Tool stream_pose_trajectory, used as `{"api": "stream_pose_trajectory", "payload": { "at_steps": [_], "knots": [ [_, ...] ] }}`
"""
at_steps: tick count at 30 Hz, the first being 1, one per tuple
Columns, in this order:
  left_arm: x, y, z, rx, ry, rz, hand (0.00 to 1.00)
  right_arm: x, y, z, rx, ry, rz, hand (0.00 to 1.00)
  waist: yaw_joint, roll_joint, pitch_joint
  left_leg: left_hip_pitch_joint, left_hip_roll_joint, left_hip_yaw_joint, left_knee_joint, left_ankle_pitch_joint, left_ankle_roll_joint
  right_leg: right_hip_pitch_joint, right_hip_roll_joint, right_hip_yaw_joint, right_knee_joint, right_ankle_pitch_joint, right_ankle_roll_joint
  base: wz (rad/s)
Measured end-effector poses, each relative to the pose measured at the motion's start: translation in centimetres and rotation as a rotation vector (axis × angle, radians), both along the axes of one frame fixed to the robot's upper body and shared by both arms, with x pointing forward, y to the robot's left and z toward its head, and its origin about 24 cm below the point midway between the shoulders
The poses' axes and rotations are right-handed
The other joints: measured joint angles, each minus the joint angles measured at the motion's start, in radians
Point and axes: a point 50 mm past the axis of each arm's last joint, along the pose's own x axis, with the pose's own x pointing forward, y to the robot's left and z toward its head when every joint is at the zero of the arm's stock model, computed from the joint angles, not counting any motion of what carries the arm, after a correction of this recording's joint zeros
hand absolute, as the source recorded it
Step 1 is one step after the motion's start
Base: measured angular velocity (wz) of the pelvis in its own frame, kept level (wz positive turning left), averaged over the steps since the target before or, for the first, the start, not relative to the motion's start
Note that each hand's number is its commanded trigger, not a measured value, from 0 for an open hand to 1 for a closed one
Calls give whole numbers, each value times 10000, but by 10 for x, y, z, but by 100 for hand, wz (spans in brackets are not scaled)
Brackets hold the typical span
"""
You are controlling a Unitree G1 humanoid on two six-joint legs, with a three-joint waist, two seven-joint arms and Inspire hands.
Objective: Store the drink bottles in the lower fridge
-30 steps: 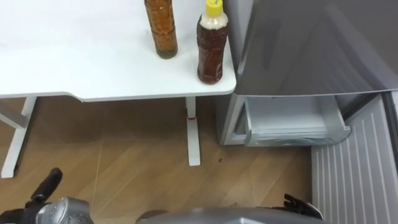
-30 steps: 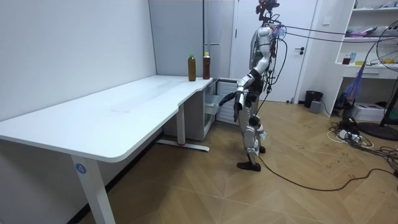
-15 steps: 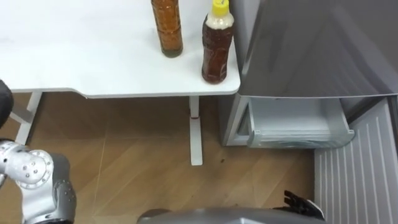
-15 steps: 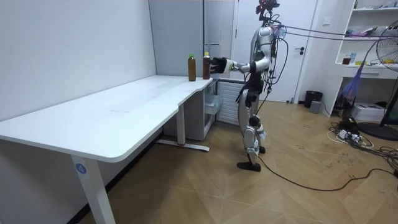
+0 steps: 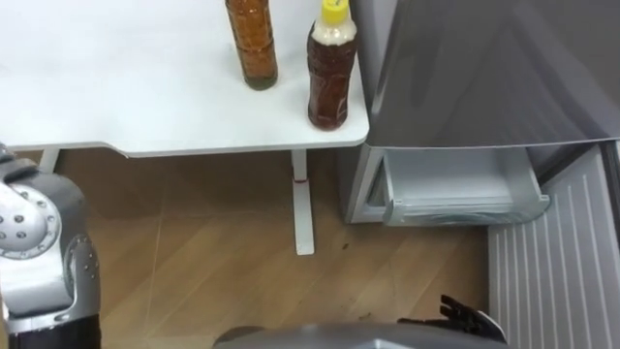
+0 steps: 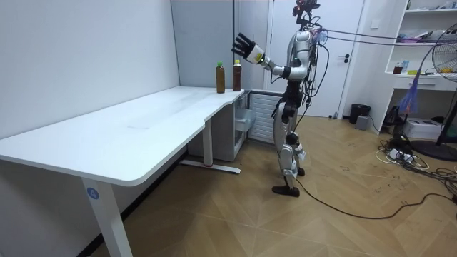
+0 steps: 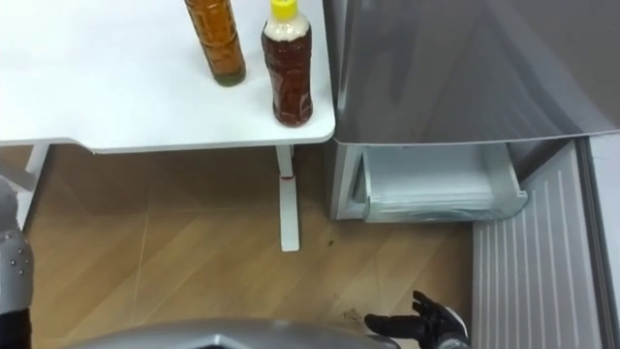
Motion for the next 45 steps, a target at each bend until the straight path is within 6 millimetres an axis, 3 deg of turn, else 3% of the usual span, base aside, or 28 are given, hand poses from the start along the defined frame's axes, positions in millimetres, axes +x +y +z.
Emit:
{"api": "stream_pose_trajectory", "payload": {
  "at_steps": [9,15,24,38,45],
  "knots": [
    [18,-26,4,1010,382,-2029,0,4,0,0,169,-11,109,0,-380,23,-13,17,0,40,-12,0,0,-3,0,-5,-6,0,0,0],
    [24,-55,4,2063,885,-4111,0,9,2,-1,326,67,207,0,-603,-20,-36,34,1,54,-32,1,0,-12,-1,20,-16,0,0,0],
    [31,-68,1,2876,1612,-5722,0,11,2,-2,377,139,251,0,-774,-48,-52,136,3,117,-40,1,1,2,-2,160,37,0,0,-3],
    [36,-84,-10,2557,2312,-7872,0,10,2,-2,480,133,-132,0,-812,-65,-45,171,14,211,-17,1,2,-7,-2,282,136,0,0,-2],
    [38,-87,-30,1581,3032,-8997,0,11,2,-2,517,104,-121,0,-970,-65,-57,168,14,212,0,1,3,-9,-1,279,141,0,0,0]
  ]
}}
